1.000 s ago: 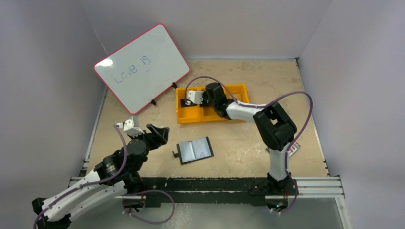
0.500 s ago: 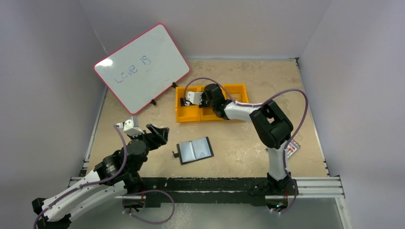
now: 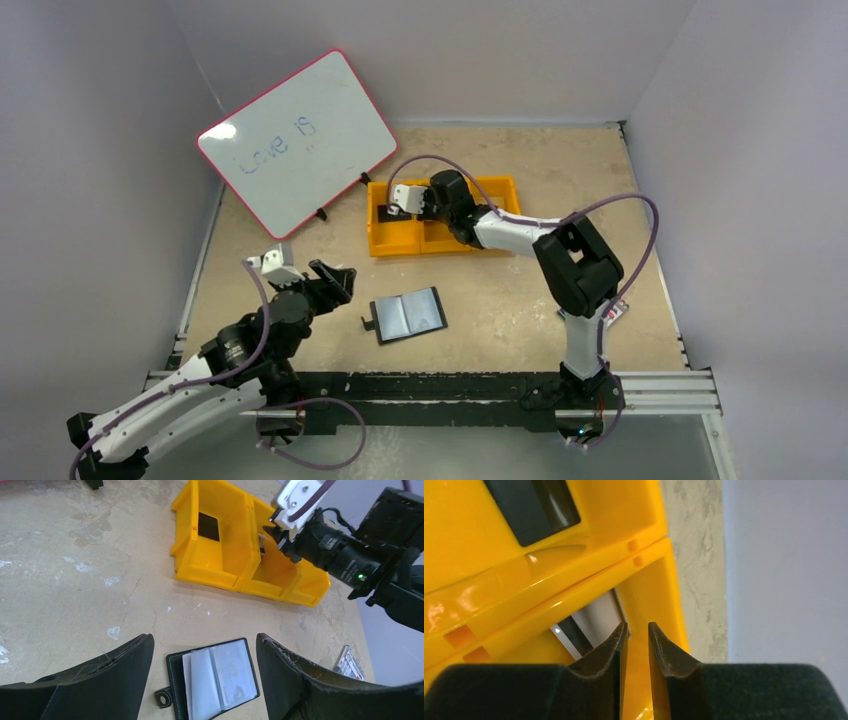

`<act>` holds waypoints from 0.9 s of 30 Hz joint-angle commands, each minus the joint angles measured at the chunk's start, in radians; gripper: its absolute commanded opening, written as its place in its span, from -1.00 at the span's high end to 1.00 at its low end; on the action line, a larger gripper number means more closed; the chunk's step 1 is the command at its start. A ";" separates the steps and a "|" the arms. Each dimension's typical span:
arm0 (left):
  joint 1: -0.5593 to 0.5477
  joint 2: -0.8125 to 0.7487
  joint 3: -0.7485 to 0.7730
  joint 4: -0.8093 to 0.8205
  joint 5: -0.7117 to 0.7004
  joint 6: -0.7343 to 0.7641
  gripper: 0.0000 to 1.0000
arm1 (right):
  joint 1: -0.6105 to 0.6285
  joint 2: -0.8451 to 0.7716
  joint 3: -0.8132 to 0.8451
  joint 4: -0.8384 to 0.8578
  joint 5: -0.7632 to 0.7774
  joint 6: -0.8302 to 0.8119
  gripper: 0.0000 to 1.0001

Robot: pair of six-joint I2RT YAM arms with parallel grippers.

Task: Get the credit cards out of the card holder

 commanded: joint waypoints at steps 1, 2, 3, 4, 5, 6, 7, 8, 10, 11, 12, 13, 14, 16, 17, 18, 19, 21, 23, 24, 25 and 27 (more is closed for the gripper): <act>0.003 0.021 0.033 0.047 0.019 0.001 -0.49 | -0.001 -0.120 0.046 -0.013 -0.051 0.057 0.47; 0.003 0.027 0.034 0.050 0.022 0.001 -0.49 | -0.001 -0.132 0.043 -0.015 -0.057 0.070 0.46; 0.003 0.032 0.033 0.054 0.026 0.002 -0.49 | -0.001 -0.144 0.039 -0.020 -0.062 0.078 0.45; 0.003 0.038 0.033 0.059 0.029 0.003 -0.49 | -0.001 -0.154 0.036 -0.027 -0.068 0.086 0.44; 0.002 0.043 0.032 0.064 0.034 0.002 -0.49 | -0.001 -0.165 0.030 -0.031 -0.069 0.096 0.44; 0.002 0.049 0.033 0.072 0.039 0.002 -0.49 | -0.001 -0.176 0.023 -0.029 -0.068 0.112 0.44; 0.003 0.055 0.032 0.078 0.046 0.002 -0.49 | -0.001 -0.193 0.015 -0.025 -0.072 0.136 0.43; 0.002 0.061 0.032 0.084 0.054 0.003 -0.49 | -0.002 -0.222 0.006 -0.017 -0.086 0.168 0.42; 0.003 0.077 0.031 0.098 0.068 0.005 -0.49 | -0.001 -0.283 -0.014 -0.006 -0.115 0.255 0.38; 0.004 0.085 0.030 0.105 0.075 0.007 -0.49 | -0.001 -0.322 -0.034 0.009 -0.148 0.313 0.35; 0.003 0.097 0.030 0.111 0.082 0.007 -0.49 | -0.001 -0.360 -0.058 0.023 -0.174 0.371 0.34; 0.003 0.107 0.029 0.121 0.089 0.007 -0.49 | -0.002 -0.403 -0.085 0.037 -0.217 0.438 0.32; 0.003 0.117 0.028 0.134 0.098 0.008 -0.49 | -0.001 -0.444 -0.121 0.056 -0.244 0.513 0.27; 0.002 0.141 0.021 0.164 0.119 0.009 -0.49 | -0.001 -0.534 -0.219 0.132 -0.240 0.696 0.09; 0.002 0.156 0.016 0.179 0.130 0.007 -0.49 | -0.001 -0.574 -0.274 0.168 -0.204 0.795 0.00; 0.003 0.171 0.013 0.196 0.142 0.006 -0.49 | -0.003 -0.615 -0.330 0.197 -0.160 0.906 -0.04; 0.003 0.188 0.010 0.209 0.156 0.002 -0.49 | -0.003 -0.649 -0.369 0.199 -0.109 1.010 -0.09; 0.004 0.220 0.003 0.237 0.175 -0.003 -0.49 | -0.017 -0.699 -0.418 0.153 -0.067 1.194 -0.17; 0.002 0.255 -0.002 0.271 0.197 -0.006 -0.49 | -0.052 -0.707 -0.415 0.071 -0.176 1.276 -0.06; 0.002 0.272 -0.004 0.286 0.208 -0.010 -0.49 | -0.055 -0.691 -0.401 0.029 -0.209 1.302 0.02; 0.002 0.291 -0.005 0.302 0.215 -0.014 -0.49 | -0.055 -0.673 -0.377 -0.008 -0.227 1.330 0.13; 0.002 0.328 -0.002 0.327 0.233 -0.018 -0.49 | -0.055 -0.612 -0.329 -0.073 -0.261 1.349 0.50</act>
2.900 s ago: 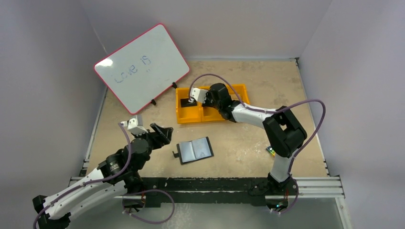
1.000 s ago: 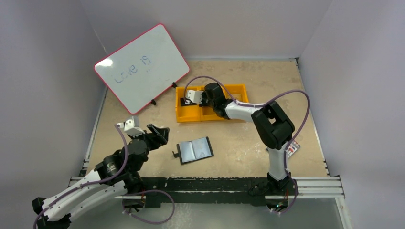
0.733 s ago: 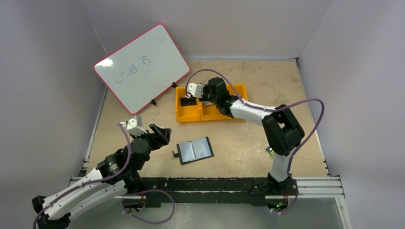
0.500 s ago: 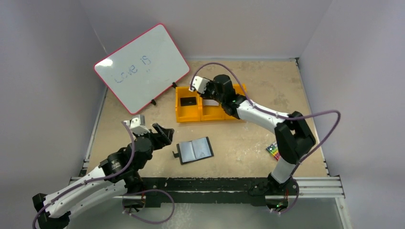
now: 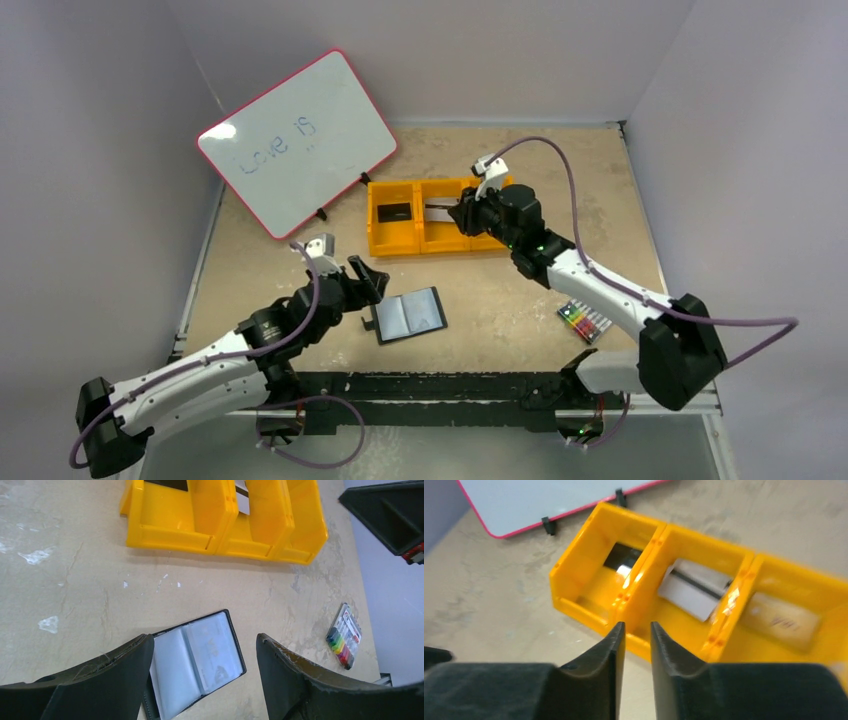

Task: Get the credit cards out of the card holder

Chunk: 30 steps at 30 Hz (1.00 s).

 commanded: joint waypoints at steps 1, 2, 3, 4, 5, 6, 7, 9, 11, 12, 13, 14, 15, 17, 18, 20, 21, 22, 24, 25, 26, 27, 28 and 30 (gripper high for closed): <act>0.003 0.067 0.003 0.126 0.062 -0.018 -0.48 | -0.007 0.116 0.101 -0.169 -0.095 0.224 0.60; 0.002 0.080 0.006 0.134 0.068 -0.021 -0.48 | -0.007 0.162 0.167 -0.226 -0.087 0.221 0.65; 0.003 0.092 0.013 0.140 0.073 -0.023 -0.48 | -0.007 0.208 0.215 -0.283 -0.059 0.219 0.68; 0.002 0.100 0.019 0.142 0.077 -0.024 -0.47 | -0.007 0.255 0.265 -0.336 -0.043 0.207 0.74; 0.002 0.105 0.024 0.141 0.078 -0.023 -0.47 | -0.007 0.293 0.303 -0.367 -0.037 0.190 0.81; 0.002 0.105 0.026 0.137 0.080 -0.025 -0.47 | -0.007 0.328 0.332 -0.388 -0.030 0.184 0.85; 0.002 0.102 0.029 0.132 0.079 -0.028 -0.47 | -0.007 0.356 0.359 -0.400 -0.014 0.181 0.86; 0.002 0.087 0.028 0.118 0.074 -0.032 -0.47 | -0.007 0.402 0.396 -0.408 0.036 0.175 0.86; 0.002 0.067 0.027 0.103 0.064 -0.035 -0.47 | -0.007 0.453 0.443 -0.434 0.073 0.167 0.85; 0.002 0.056 0.027 0.092 0.056 -0.036 -0.47 | -0.007 0.483 0.471 -0.455 0.072 0.161 0.85; 0.002 0.047 0.028 0.081 0.049 -0.039 -0.47 | -0.007 0.513 0.499 -0.475 0.062 0.154 0.85; 0.002 0.037 0.029 0.068 0.041 -0.038 -0.47 | -0.007 0.544 0.518 -0.493 0.058 0.152 0.85; 0.003 0.026 0.028 0.058 0.033 -0.040 -0.47 | -0.007 0.568 0.533 -0.499 0.054 0.151 0.85; 0.003 0.011 0.028 0.038 0.018 -0.041 -0.47 | -0.006 0.618 0.557 -0.513 0.067 0.149 0.85; 0.002 0.004 0.028 0.030 0.011 -0.041 -0.47 | -0.007 0.632 0.565 -0.517 0.083 0.149 0.85; 0.003 -0.005 0.028 0.016 0.001 -0.040 -0.47 | -0.007 0.656 0.577 -0.523 0.111 0.149 0.85; 0.002 -0.008 0.028 0.013 0.000 -0.040 -0.47 | -0.007 0.666 0.584 -0.527 0.118 0.150 0.85; 0.003 -0.010 0.026 0.012 -0.002 -0.038 -0.47 | -0.007 0.678 0.598 -0.536 0.118 0.150 0.85; 0.004 -0.009 0.026 0.013 -0.005 -0.039 -0.47 | -0.007 0.697 0.610 -0.538 0.119 0.150 0.85; 0.003 -0.007 0.026 0.013 -0.006 -0.037 -0.47 | -0.006 0.705 0.609 -0.530 0.136 0.152 0.85; 0.003 -0.003 0.026 0.015 -0.006 -0.037 -0.47 | -0.007 0.714 0.610 -0.518 0.149 0.153 0.84; 0.003 0.000 0.027 0.018 -0.006 -0.037 -0.47 | -0.007 0.727 0.616 -0.515 0.162 0.156 0.84; 0.003 0.002 0.026 0.020 -0.005 -0.037 -0.47 | -0.007 0.740 0.622 -0.510 0.175 0.161 0.84; 0.002 0.006 0.026 0.023 -0.001 -0.036 -0.47 | -0.007 0.756 0.621 -0.478 0.195 0.175 0.83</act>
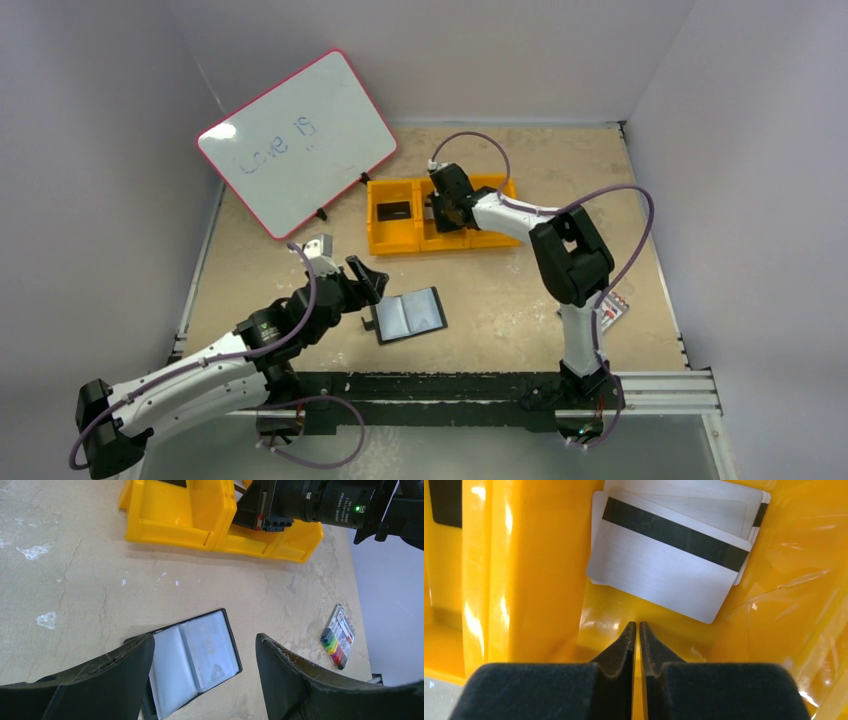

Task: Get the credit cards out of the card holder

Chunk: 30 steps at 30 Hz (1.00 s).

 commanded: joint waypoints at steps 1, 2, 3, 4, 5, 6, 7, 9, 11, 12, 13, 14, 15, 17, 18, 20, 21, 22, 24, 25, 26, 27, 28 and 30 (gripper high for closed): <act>0.002 0.006 0.026 0.021 -0.017 -0.003 -0.47 | 0.002 0.019 0.045 0.064 0.073 0.023 0.83; 0.003 0.007 0.026 0.020 -0.016 -0.002 -0.47 | 0.002 0.026 0.050 0.073 0.087 0.027 0.84; 0.003 0.006 0.027 0.018 -0.016 -0.001 -0.47 | 0.002 0.034 0.054 0.082 0.100 0.030 0.84; 0.002 0.005 0.029 0.016 -0.017 0.000 -0.47 | 0.002 0.043 0.058 0.089 0.113 0.033 0.84; 0.002 0.004 0.030 0.014 -0.019 0.001 -0.47 | 0.002 0.050 0.066 0.091 0.125 0.035 0.84; 0.004 0.001 0.030 0.012 -0.022 0.000 -0.47 | 0.002 0.053 0.073 0.092 0.138 0.038 0.84; 0.003 -0.002 0.031 0.010 -0.023 0.000 -0.47 | 0.002 0.056 0.074 0.100 0.149 0.039 0.83; 0.002 -0.007 0.029 0.005 -0.029 0.000 -0.47 | 0.002 0.056 0.079 0.114 0.162 0.043 0.83; 0.002 -0.008 0.029 0.001 -0.033 0.002 -0.47 | 0.002 0.056 0.084 0.128 0.164 0.043 0.83; 0.002 -0.008 0.029 0.002 -0.033 0.002 -0.47 | 0.003 0.058 0.089 0.134 0.168 0.044 0.83; 0.002 -0.006 0.029 0.002 -0.034 0.002 -0.47 | 0.003 0.061 0.094 0.138 0.173 0.045 0.82; 0.002 -0.004 0.029 0.003 -0.034 0.003 -0.47 | 0.002 0.067 0.101 0.144 0.177 0.041 0.82; 0.002 -0.001 0.031 0.003 -0.035 0.003 -0.47 | 0.002 0.077 0.114 0.143 0.180 0.038 0.81; 0.004 0.002 0.036 -0.001 -0.035 0.006 -0.47 | 0.001 0.102 0.145 0.132 0.189 0.035 0.81; 0.003 0.003 0.040 -0.005 -0.034 0.008 -0.47 | 0.001 0.112 0.157 0.131 0.192 0.034 0.81; 0.003 0.003 0.044 -0.012 -0.038 0.009 -0.47 | -0.003 0.128 0.171 0.141 0.191 0.034 0.81; 0.002 0.002 0.044 -0.015 -0.040 0.009 -0.47 | -0.007 0.138 0.190 0.136 0.187 0.034 0.81; 0.002 0.000 0.044 -0.019 -0.042 0.010 -0.47 | -0.009 0.146 0.207 0.123 0.184 0.034 0.81; 0.002 -0.008 0.047 -0.026 -0.044 0.008 -0.47 | -0.010 0.149 0.231 0.096 0.182 0.034 0.82; 0.002 -0.012 0.046 -0.030 -0.044 0.007 -0.47 | -0.010 0.141 0.224 0.104 0.180 0.034 0.82; 0.002 -0.013 0.045 -0.033 -0.046 0.007 -0.47 | -0.010 0.128 0.214 0.111 0.179 0.032 0.82; 0.002 -0.016 0.043 -0.034 -0.049 0.006 -0.47 | -0.010 0.117 0.208 0.110 0.178 0.031 0.82; 0.003 -0.017 0.042 -0.036 -0.050 0.006 -0.47 | -0.010 0.104 0.198 0.108 0.179 0.031 0.82; 0.002 -0.017 0.040 -0.037 -0.051 0.006 -0.47 | -0.010 0.074 0.176 0.110 0.170 0.030 0.80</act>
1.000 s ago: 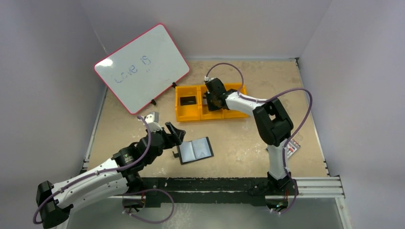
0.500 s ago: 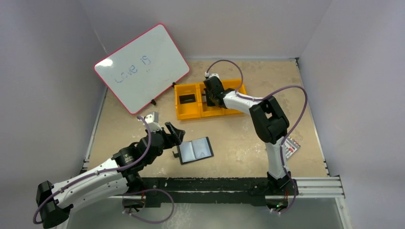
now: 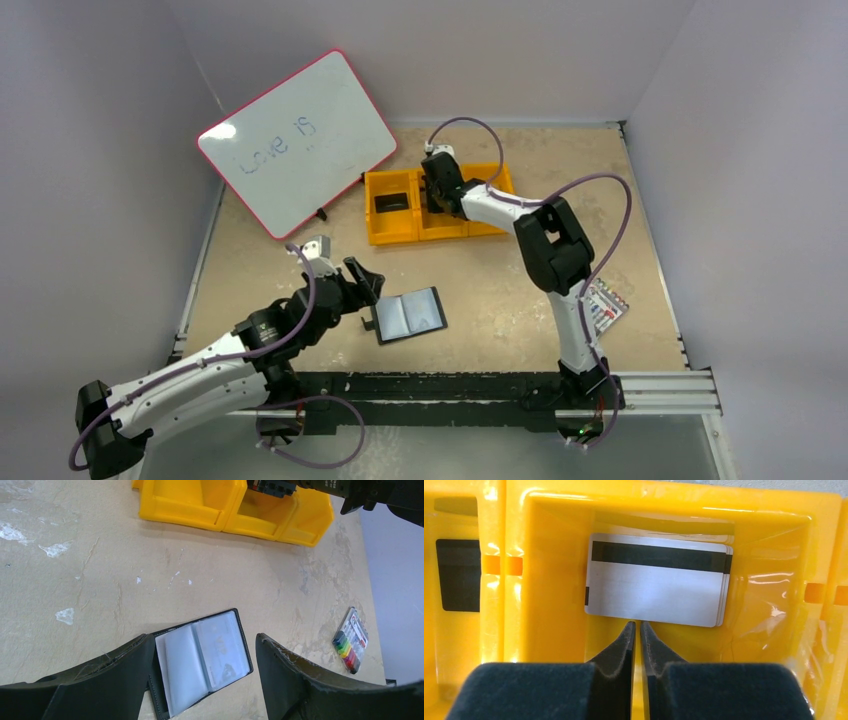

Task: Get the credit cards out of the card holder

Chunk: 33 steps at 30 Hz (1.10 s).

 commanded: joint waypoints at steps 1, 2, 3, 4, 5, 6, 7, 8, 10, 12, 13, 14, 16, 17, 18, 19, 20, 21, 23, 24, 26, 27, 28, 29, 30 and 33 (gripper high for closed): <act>0.002 -0.010 0.038 0.009 -0.026 0.005 -0.47 | -0.005 -0.098 -0.021 0.000 0.003 0.003 0.79; 0.003 -0.006 0.039 0.012 -0.024 0.008 -0.47 | -0.005 -0.114 -0.033 0.002 -0.006 0.005 0.78; 0.002 -0.004 0.039 0.017 -0.020 0.011 -0.47 | -0.005 -0.134 -0.046 0.005 -0.011 0.004 0.77; 0.003 0.002 0.040 0.024 -0.016 0.014 -0.47 | -0.005 -0.153 -0.058 0.005 -0.019 0.000 0.75; 0.002 0.009 0.042 0.030 -0.011 0.015 -0.47 | -0.005 -0.175 -0.070 0.004 -0.022 -0.002 0.72; 0.004 0.016 0.043 0.039 -0.004 0.018 -0.47 | -0.005 -0.200 -0.082 0.004 -0.024 -0.003 0.69; 0.003 0.024 0.045 0.048 0.004 0.021 -0.47 | -0.004 -0.225 -0.097 0.006 -0.029 -0.004 0.67; 0.004 0.033 0.045 0.059 0.013 0.024 -0.47 | -0.004 -0.255 -0.117 0.014 -0.032 -0.002 0.64; 0.003 0.052 0.046 0.081 0.033 0.026 -0.47 | -0.003 -0.320 -0.171 0.039 -0.079 0.003 0.53; 0.002 0.074 0.049 0.101 0.054 0.029 -0.47 | 0.000 -0.390 -0.250 0.072 -0.116 0.015 0.42; 0.003 0.085 0.051 0.115 0.066 0.032 -0.47 | 0.001 -0.429 -0.299 0.087 -0.135 0.028 0.41; 0.002 0.097 0.049 0.124 0.080 0.034 -0.48 | 0.001 -0.486 -0.348 0.104 -0.158 0.042 0.39; 0.002 0.125 0.043 0.150 0.104 0.033 -0.48 | 0.001 -0.576 -0.481 0.170 -0.234 0.094 0.35; 0.004 0.143 0.037 0.164 0.116 0.031 -0.48 | 0.002 -0.622 -0.546 0.215 -0.292 0.118 0.31; 0.003 0.168 0.033 0.180 0.128 0.027 -0.48 | 0.005 -0.662 -0.620 0.262 -0.342 0.147 0.29; 0.003 0.188 0.031 0.191 0.140 0.021 -0.48 | 0.010 -0.699 -0.710 0.317 -0.386 0.178 0.27; 0.002 0.214 0.030 0.200 0.153 0.017 -0.48 | 0.019 -0.730 -0.764 0.355 -0.423 0.209 0.27; 0.002 0.242 0.030 0.210 0.171 0.013 -0.47 | 0.029 -0.758 -0.817 0.392 -0.456 0.250 0.26; 0.002 0.302 0.027 0.239 0.208 0.020 -0.45 | 0.057 -0.797 -0.892 0.444 -0.504 0.308 0.26; 0.003 0.335 0.029 0.247 0.217 0.024 -0.42 | 0.076 -0.809 -0.914 0.460 -0.518 0.326 0.26; 0.003 0.395 0.046 0.234 0.221 0.018 -0.36 | 0.119 -0.819 -0.932 0.472 -0.522 0.349 0.26; 0.001 0.415 0.050 0.239 0.231 0.014 -0.33 | 0.145 -0.817 -0.930 0.469 -0.512 0.353 0.26; 0.001 0.429 0.048 0.246 0.236 0.006 -0.32 | 0.176 -0.810 -0.926 0.464 -0.495 0.355 0.24; 0.002 0.438 0.044 0.252 0.236 -0.005 -0.30 | 0.196 -0.800 -0.924 0.462 -0.485 0.358 0.21; 0.001 0.443 0.039 0.258 0.235 -0.012 -0.27 | 0.211 -0.788 -0.923 0.462 -0.478 0.361 0.20; 0.001 0.439 0.030 0.252 0.221 -0.031 -0.20 | 0.228 -0.746 -0.933 0.476 -0.479 0.382 0.21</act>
